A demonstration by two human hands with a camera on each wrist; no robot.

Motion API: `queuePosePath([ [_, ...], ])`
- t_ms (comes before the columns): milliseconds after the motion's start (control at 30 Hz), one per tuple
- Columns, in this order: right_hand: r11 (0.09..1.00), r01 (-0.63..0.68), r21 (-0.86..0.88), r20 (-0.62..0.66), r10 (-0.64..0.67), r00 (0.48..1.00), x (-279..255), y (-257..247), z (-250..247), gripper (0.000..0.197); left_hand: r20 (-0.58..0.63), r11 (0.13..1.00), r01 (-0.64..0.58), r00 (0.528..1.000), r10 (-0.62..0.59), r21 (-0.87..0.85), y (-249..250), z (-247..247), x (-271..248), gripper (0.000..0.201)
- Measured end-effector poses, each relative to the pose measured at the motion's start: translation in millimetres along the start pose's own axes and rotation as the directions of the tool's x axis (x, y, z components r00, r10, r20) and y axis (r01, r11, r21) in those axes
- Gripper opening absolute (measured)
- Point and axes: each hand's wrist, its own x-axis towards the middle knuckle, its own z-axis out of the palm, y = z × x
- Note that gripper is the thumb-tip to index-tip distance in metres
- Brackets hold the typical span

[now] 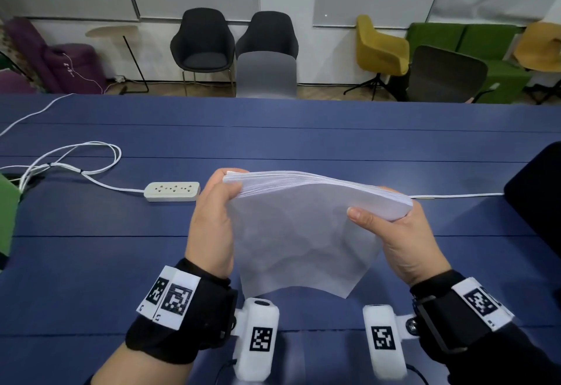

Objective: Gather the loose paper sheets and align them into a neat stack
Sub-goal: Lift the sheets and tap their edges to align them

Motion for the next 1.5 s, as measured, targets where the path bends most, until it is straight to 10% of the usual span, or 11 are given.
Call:
queuePosePath([
  [200,1.0,-0.027,-0.015,-0.023,0.027,0.999,0,0,2,0.035,0.085,0.998,-0.033,0.996,0.037,-0.055,-1,-1,-2,0.021],
  [400,0.996,-0.045,-0.072,0.001,0.045,0.999,5,-4,-1,0.025,0.117,0.953,-0.116,0.989,0.086,0.281,-19,-24,12,0.057],
  [867,0.998,-0.046,-0.043,0.0,0.046,0.999,17,0,-7,0.058,0.229,0.979,-0.035,0.973,-0.012,0.201,-31,-31,29,0.048],
  [1100,0.998,-0.031,-0.054,-0.008,0.03,1.0,17,-6,0,0.031,0.28,0.972,-0.015,0.959,-0.052,0.233,-24,-27,31,0.023],
  [1500,0.999,-0.046,0.004,-0.058,0.046,0.997,19,-13,-1,0.035,0.185,0.977,-0.111,0.98,0.077,0.185,-20,-23,34,0.042],
])
